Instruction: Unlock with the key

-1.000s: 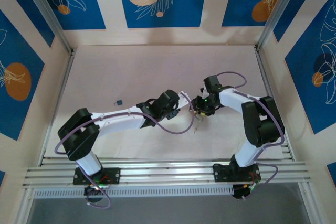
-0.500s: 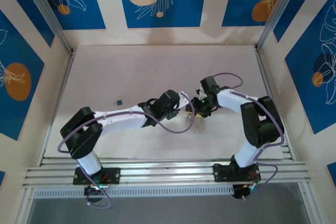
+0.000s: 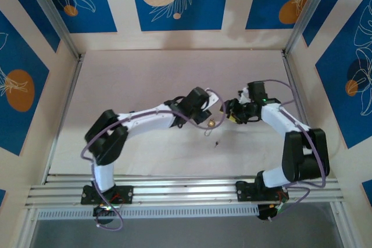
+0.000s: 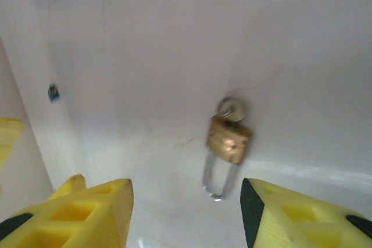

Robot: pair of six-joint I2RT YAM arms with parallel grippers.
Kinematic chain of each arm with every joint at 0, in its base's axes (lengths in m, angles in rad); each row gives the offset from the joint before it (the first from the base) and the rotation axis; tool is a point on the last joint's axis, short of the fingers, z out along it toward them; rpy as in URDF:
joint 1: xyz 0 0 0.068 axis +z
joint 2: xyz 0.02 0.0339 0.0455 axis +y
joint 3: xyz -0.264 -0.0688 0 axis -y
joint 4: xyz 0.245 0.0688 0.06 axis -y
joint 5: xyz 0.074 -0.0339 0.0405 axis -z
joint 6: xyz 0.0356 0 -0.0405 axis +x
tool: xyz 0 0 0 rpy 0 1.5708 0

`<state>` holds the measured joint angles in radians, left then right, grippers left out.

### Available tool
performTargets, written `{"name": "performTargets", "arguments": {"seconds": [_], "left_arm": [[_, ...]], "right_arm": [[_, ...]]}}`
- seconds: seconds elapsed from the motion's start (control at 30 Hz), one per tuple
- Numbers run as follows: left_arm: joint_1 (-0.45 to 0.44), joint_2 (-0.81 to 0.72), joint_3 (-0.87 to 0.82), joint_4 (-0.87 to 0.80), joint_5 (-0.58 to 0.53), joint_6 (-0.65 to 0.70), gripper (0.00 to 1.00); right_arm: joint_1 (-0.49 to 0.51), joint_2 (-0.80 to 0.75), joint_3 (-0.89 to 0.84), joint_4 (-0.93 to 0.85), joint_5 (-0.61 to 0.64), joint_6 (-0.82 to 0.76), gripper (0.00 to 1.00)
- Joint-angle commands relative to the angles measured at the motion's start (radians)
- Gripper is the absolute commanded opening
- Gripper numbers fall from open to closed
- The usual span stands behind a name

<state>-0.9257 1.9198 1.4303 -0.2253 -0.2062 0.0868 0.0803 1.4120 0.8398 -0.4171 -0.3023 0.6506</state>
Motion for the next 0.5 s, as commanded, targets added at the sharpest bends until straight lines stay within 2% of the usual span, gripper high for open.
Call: {"name": "performTargets", "arguments": {"seconds": [0.0,0.13,0.27,0.47], "left_arm": [[0.002,0.145,0.246,-0.353,0.132,-0.153,0.48],[0.001,0.273,0.459,-0.584,0.225,-0.27,0.49],[-0.008,0.352,0.58,-0.703,0.235,-0.334,0.48],[-0.021,0.515,0.772,-0.872,0.219,-0.373,0.49]], "right_arm": [[-0.096,-0.099,-0.042,-0.063,0.077,0.031,0.54],[-0.183,-0.189,-0.078,-0.072,0.113,0.043,0.55],[-0.233,-0.229,-0.107,-0.057,0.091,0.036,0.58],[-0.25,-0.251,-0.144,-0.029,0.055,0.037,0.58]]}}
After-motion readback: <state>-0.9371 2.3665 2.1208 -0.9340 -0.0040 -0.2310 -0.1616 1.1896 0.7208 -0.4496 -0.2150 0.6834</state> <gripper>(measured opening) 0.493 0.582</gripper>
